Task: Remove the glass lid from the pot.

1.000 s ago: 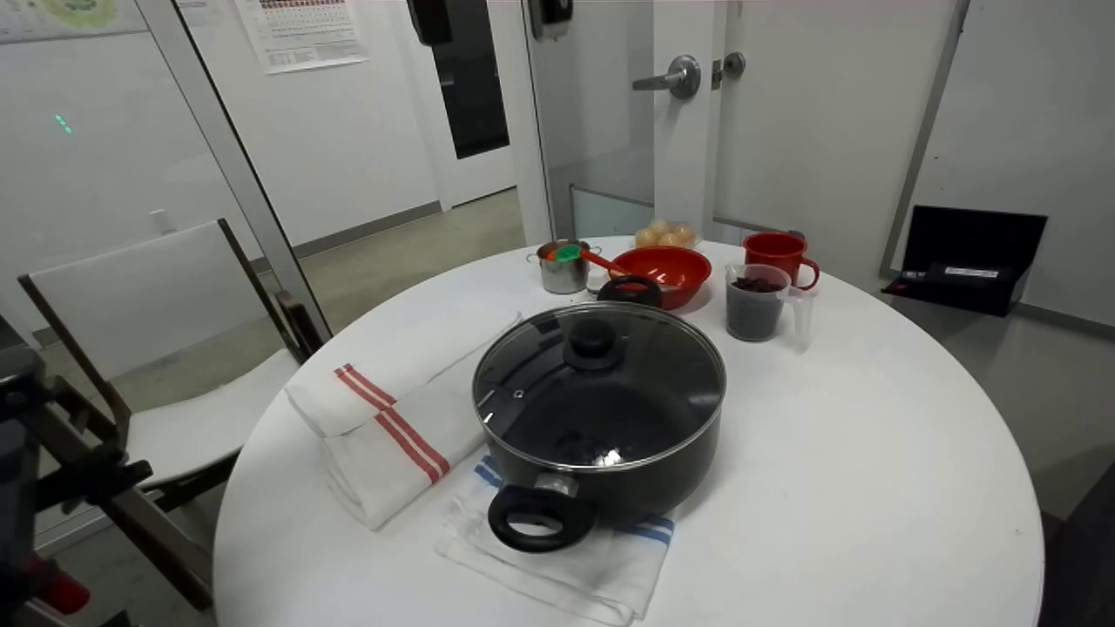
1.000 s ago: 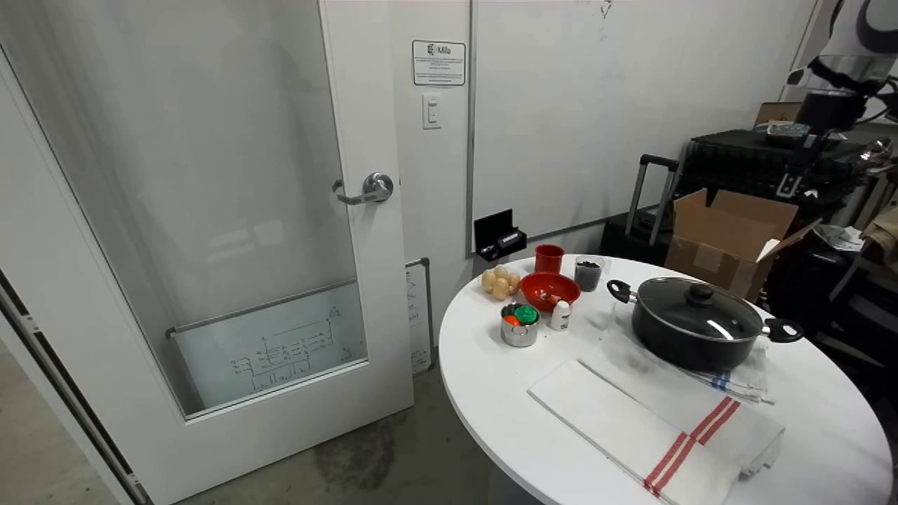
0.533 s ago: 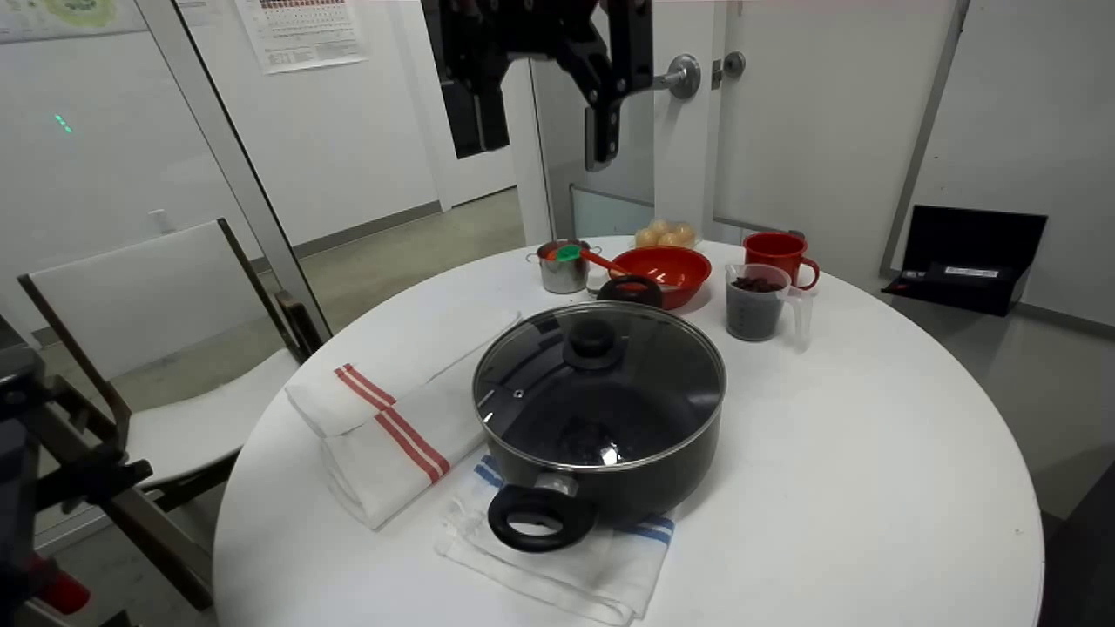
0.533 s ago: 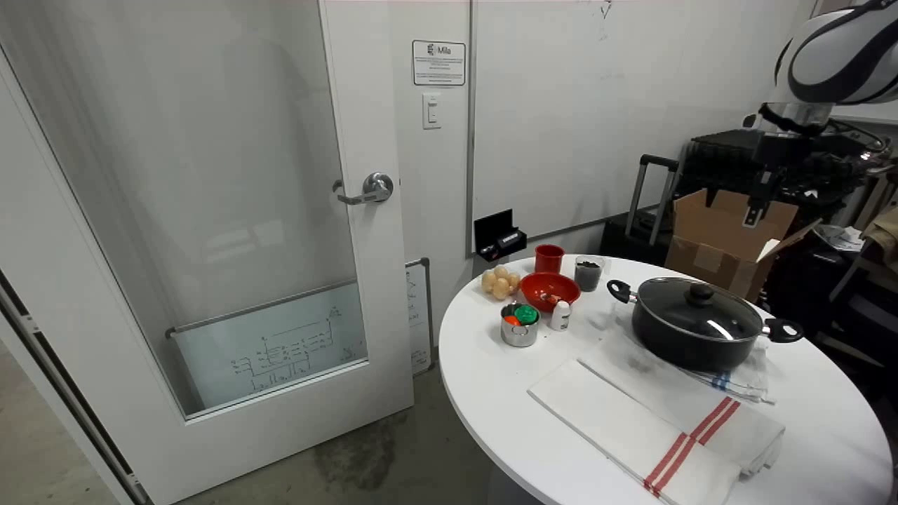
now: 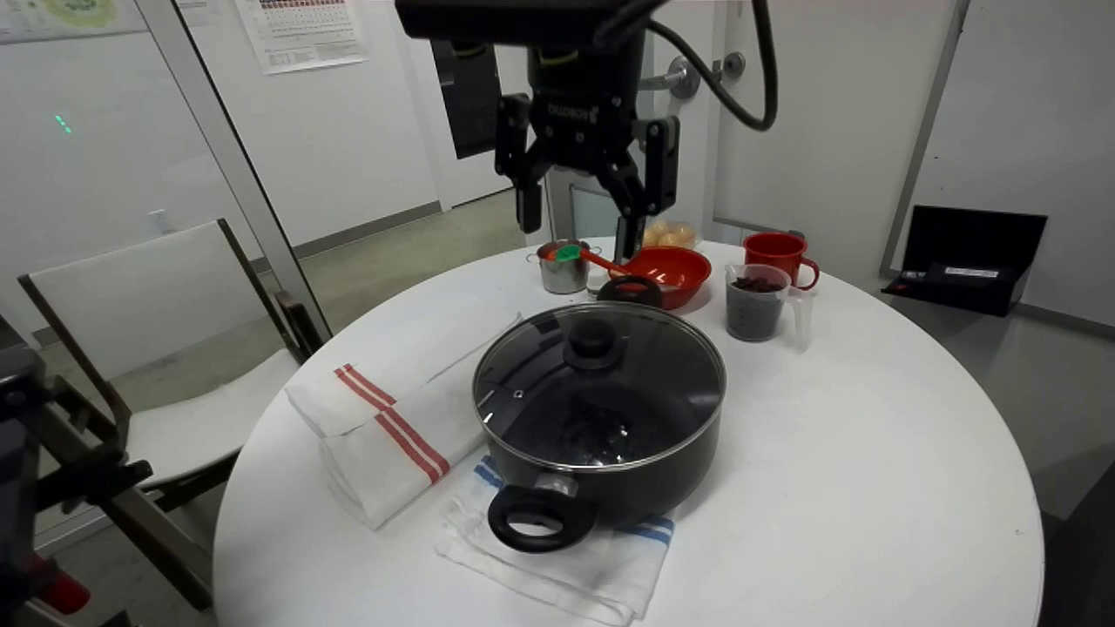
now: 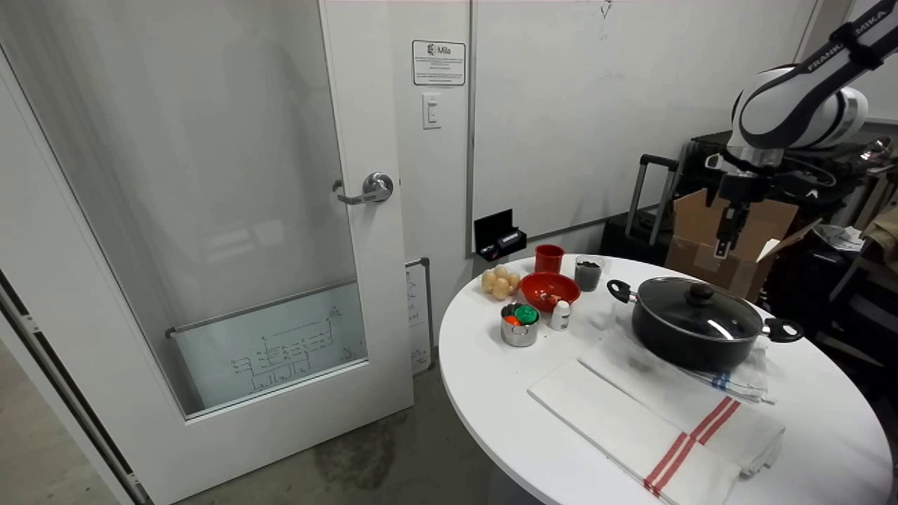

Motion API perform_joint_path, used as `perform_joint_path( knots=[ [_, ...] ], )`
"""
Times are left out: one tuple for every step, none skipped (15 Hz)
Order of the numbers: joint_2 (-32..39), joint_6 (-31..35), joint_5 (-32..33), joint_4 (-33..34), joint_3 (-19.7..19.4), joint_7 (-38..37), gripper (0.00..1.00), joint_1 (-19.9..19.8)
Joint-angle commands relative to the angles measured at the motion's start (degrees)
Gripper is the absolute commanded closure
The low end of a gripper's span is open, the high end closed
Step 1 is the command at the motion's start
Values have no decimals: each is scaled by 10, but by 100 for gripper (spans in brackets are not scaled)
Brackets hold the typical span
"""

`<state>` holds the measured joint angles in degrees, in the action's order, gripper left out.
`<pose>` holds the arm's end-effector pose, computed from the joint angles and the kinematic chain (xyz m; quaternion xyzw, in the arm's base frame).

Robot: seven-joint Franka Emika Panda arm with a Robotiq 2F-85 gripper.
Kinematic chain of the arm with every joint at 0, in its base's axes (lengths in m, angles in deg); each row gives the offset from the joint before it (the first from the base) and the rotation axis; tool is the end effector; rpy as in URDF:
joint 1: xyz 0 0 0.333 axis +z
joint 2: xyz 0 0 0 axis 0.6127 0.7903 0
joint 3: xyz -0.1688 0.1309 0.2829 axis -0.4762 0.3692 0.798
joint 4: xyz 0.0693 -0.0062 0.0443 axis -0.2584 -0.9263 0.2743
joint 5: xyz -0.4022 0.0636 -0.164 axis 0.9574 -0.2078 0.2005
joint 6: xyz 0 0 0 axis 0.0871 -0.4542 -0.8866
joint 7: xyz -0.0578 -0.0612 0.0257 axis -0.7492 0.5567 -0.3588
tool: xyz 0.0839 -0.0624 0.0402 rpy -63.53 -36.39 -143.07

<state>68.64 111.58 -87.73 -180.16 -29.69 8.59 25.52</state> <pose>0.6310 -0.1655 0.1722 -0.9940 -0.0883 0.0451 0.0457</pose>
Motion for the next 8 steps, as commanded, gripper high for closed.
perform_joint_path(
  knots=[
    [65, -13, 20, 62, 13, -6, 0, -13],
    [77, -14, 23, 72, 13, -8, 0, -14],
    [89, -17, 28, 81, 12, -10, 0, -13],
    [100, -17, 32, 89, 12, -12, 0, -13],
    [110, -20, 36, 96, 11, -13, 0, -13],
    [119, -22, 41, 103, 12, -15, 0, -13],
    [128, -23, 47, 109, 11, -17, 0, -12],
    [136, -24, 51, 116, 12, -16, 0, -12]
  ],
)
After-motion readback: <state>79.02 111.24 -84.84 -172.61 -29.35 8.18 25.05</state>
